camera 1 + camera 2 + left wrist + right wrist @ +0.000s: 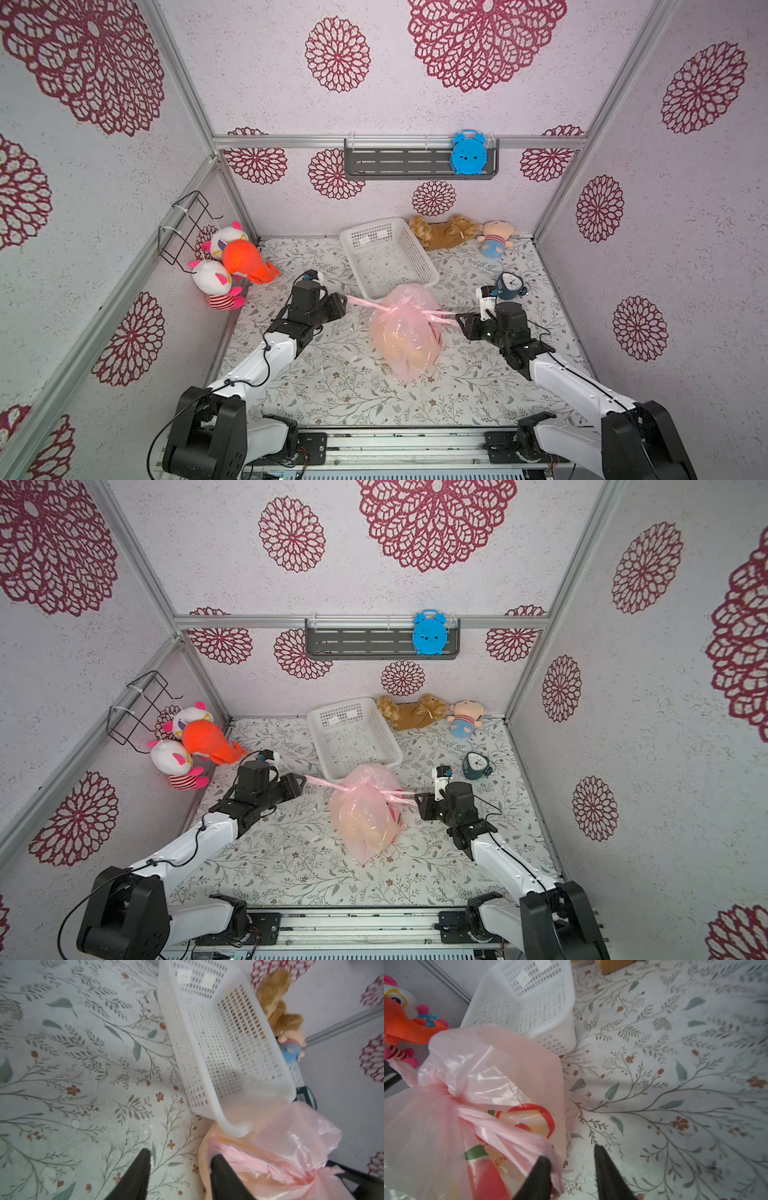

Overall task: Place the banana into a plastic bag & tie a knot
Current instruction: Tie the plastic bag at the center of the board, then reset both arms

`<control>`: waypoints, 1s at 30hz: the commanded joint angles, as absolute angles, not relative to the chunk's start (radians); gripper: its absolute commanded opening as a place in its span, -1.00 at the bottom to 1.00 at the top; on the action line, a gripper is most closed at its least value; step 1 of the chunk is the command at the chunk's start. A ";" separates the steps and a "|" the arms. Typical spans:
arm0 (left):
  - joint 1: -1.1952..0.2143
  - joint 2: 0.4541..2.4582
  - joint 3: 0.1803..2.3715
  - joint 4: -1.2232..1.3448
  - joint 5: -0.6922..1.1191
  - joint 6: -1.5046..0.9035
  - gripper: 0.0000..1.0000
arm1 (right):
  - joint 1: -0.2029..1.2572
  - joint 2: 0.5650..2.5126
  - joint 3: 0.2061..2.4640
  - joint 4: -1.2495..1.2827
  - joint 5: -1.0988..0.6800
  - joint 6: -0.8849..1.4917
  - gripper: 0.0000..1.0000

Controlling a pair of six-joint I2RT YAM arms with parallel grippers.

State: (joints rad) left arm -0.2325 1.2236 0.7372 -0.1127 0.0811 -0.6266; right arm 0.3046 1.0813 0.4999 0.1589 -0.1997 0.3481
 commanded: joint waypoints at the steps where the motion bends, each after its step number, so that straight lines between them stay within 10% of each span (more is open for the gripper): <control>1: -0.211 1.104 0.804 -0.244 -0.078 -0.589 0.54 | 0.286 0.962 0.558 0.074 -0.081 0.295 0.42; 2: -0.210 1.070 0.816 -0.280 -0.108 -0.583 0.68 | 0.286 0.924 0.566 0.052 -0.060 0.280 0.92; 3: -0.212 1.038 0.824 -0.305 -0.136 -0.577 0.80 | 0.285 0.893 0.573 0.035 -0.040 0.268 0.98; 16: -0.162 0.813 0.629 -0.214 -0.448 -0.479 0.95 | 0.205 0.708 0.337 0.301 0.414 0.151 0.98; 30: -0.019 1.184 0.364 0.492 -0.306 -0.125 0.94 | -0.009 1.158 0.144 0.972 0.360 0.144 0.98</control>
